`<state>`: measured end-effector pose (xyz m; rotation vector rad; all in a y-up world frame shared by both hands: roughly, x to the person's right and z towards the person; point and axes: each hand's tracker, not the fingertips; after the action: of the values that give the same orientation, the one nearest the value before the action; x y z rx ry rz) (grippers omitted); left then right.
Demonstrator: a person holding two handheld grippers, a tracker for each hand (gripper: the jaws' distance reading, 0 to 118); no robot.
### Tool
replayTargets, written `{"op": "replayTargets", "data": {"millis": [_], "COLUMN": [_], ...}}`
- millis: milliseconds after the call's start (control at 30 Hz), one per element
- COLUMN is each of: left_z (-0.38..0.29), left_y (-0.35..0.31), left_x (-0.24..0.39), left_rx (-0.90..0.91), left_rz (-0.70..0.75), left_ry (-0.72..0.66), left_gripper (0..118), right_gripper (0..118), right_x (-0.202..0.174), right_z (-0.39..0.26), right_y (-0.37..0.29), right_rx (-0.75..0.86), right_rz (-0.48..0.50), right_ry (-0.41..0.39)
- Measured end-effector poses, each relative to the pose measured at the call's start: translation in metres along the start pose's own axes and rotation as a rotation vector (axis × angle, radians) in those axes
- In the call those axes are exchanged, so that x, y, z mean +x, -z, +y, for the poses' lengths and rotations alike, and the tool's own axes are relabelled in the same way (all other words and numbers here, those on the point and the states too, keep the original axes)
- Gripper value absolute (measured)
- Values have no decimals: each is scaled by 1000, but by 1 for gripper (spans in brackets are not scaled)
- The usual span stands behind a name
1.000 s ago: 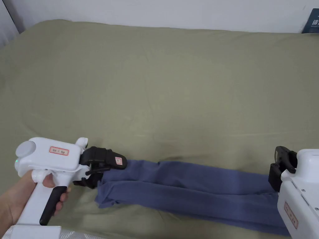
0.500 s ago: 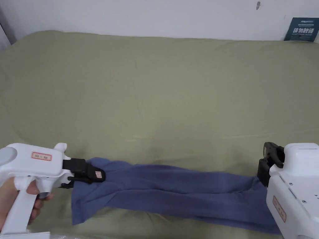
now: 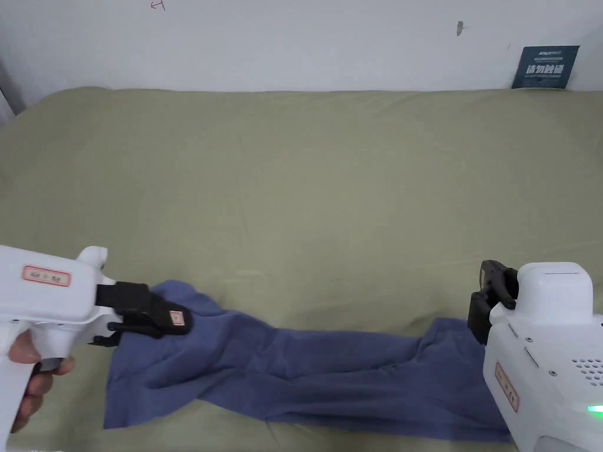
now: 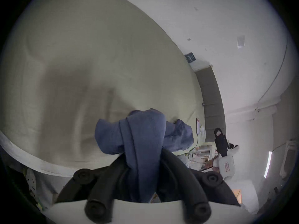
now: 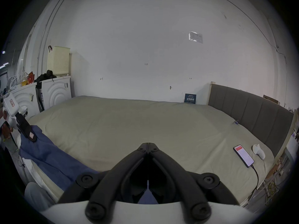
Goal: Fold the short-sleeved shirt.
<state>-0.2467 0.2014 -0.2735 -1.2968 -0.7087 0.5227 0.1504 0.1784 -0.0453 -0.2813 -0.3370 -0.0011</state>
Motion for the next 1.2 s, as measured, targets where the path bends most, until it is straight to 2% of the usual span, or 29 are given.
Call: {"op": "replayTargets", "data": {"millis": [233,467,500,533,567,600,633,700,767,800,833,867,900,1067,1200], "left_z": [-11,-27,-31,-35,-39,-41,-42,-43,-44,-45,-40,-40,-40,-40,-45], "left_y": [85,200,214,226,238,246,248,231,209,195,179,166,156,142,183], "left_x": [78,106,107,110,111,111,111,112,110,106,99,92,83,51,67], "left_rx": [-64,-144,-148,-143,-128,-134,-151,-114,-99,-71,-46,-21,-4,-13,-88], "left_rz": [-48,45,61,99,123,126,113,24,19,-5,-23,-32,-40,31,25], "left_ry": [78,136,147,203,248,244,227,206,216,226,225,212,201,185,215], "left_gripper": [9,11,28,81,117,118,108,105,101,93,61,17,0,0,0], "right_gripper": [0,0,0,0,0,0,0,0,0,0,0,0,0,0,0], "right_x": [17,38,40,44,46,48,51,54,56,56,56,56,56,48,45], "right_z": [-3,-12,-14,-16,-17,-18,-19,-20,-22,-22,-22,-22,-23,-24,-25], "right_y": [-9,-12,-12,-11,-10,-10,-10,-11,-10,-10,-10,-10,-9,-6,-6], "right_rx": [0,-28,-33,-40,-47,-52,-54,-61,-63,-66,-69,-69,-69,-75,-81], "right_rz": [-28,-61,-69,-75,-79,-83,-87,-93,-98,-96,-96,-93,-90,-67,-55], "right_ry": [14,41,42,46,48,52,56,58,60,63,70,77,82,81,77]}}
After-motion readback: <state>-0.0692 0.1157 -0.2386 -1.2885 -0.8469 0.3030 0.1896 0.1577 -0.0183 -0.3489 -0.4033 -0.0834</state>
